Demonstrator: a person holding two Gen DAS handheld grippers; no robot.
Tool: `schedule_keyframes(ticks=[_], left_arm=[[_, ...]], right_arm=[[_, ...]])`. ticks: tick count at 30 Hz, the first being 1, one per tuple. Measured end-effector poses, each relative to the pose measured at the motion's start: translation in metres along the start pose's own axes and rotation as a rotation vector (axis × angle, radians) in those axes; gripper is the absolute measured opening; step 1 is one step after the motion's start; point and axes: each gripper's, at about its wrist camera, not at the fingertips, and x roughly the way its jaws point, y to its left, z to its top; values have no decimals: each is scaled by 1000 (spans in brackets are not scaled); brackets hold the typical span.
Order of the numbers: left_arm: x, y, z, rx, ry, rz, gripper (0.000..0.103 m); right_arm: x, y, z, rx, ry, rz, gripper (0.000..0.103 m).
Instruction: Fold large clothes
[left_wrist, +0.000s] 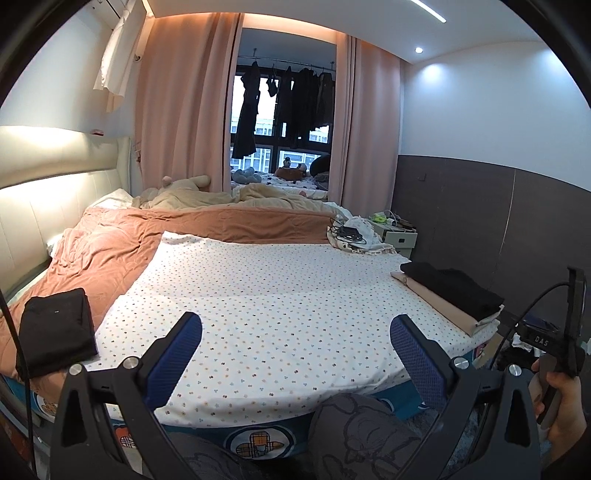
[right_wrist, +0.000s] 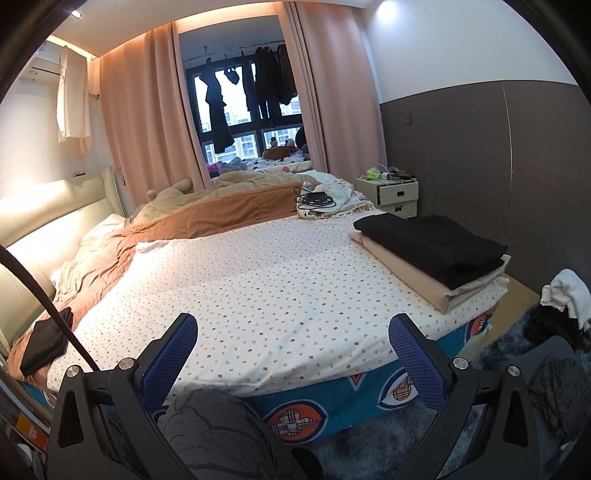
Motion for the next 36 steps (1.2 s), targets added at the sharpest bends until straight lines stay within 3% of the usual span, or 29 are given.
schedule_keyframes(ticks=[36], left_arm=[[-9, 3, -9, -12, -15, -5, 103]], right_arm=[[-11, 18, -6, -5, -16, -36, 103]])
